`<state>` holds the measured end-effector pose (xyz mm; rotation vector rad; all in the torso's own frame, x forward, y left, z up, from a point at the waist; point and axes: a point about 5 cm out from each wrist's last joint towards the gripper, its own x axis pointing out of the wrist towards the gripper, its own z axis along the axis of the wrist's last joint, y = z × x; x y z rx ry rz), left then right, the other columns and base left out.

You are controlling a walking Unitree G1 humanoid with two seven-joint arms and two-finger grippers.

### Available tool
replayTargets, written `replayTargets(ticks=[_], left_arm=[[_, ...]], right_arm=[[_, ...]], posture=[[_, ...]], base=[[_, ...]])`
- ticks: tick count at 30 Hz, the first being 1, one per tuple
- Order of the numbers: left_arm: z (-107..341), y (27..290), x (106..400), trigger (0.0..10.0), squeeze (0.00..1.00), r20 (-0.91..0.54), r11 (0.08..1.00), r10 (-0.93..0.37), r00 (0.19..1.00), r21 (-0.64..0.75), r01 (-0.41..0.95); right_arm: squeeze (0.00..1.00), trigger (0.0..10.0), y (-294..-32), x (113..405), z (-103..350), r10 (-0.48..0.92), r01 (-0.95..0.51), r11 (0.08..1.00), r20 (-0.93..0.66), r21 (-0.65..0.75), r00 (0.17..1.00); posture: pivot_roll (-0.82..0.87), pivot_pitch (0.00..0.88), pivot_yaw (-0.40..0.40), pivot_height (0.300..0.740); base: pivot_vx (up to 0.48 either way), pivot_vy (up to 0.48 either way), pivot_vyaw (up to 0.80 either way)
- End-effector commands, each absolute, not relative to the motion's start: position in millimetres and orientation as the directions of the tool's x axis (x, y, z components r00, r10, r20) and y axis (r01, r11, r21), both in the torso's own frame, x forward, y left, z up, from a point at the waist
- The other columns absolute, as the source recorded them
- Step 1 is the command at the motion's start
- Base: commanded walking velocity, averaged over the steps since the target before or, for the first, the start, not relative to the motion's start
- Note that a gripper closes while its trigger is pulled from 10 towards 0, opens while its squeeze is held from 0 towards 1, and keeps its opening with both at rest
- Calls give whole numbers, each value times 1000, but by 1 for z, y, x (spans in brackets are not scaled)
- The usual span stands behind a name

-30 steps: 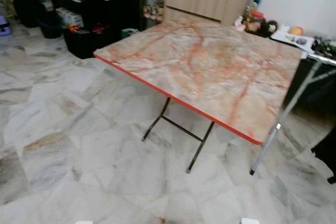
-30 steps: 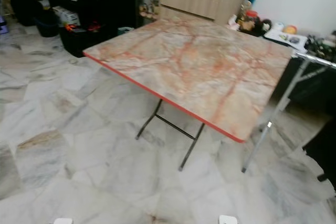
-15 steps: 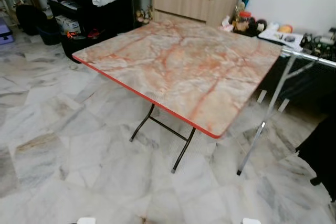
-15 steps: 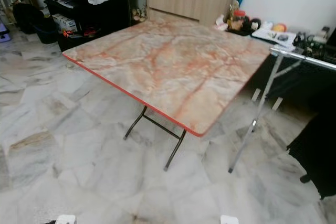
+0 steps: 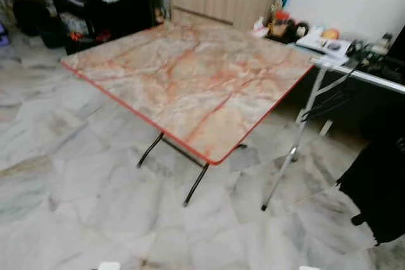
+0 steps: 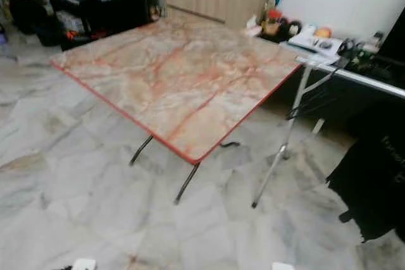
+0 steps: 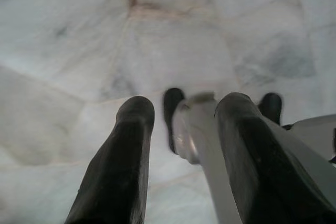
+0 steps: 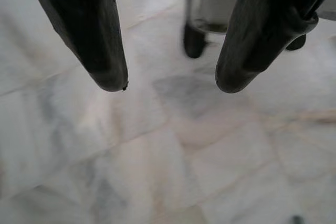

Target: Hang hanger

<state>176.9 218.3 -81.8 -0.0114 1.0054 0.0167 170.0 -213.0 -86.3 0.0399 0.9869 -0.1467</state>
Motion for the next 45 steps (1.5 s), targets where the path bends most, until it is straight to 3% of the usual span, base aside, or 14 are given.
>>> replayTargets(ticks=[1,25,31,45], left_arm=[[-78,271,149,10000,0,-839,987,146,524,91,-130],[-78,271,149,10000,0,-839,987,146,524,91,-130],[-77,292,129,10000,0,-857,981,186,480,132,-143],[-81,283,130,10000,0,-857,982,175,485,116,-151]], right_arm=[[0,10000,-276,131,-81,-295,460,888,-782,-12,549],[0,10000,-276,131,-81,-295,460,888,-782,-12,549],[0,10000,-275,131,-81,-315,502,865,-766,11,560],[0,10000,-277,133,-80,-324,515,857,-758,18,567]], posture=[[61,13,84,740],[61,13,84,740],[53,15,91,740],[50,0,69,740]], base=[[0,-382,0],[0,-382,0],[0,-378,0],[0,0,0]])
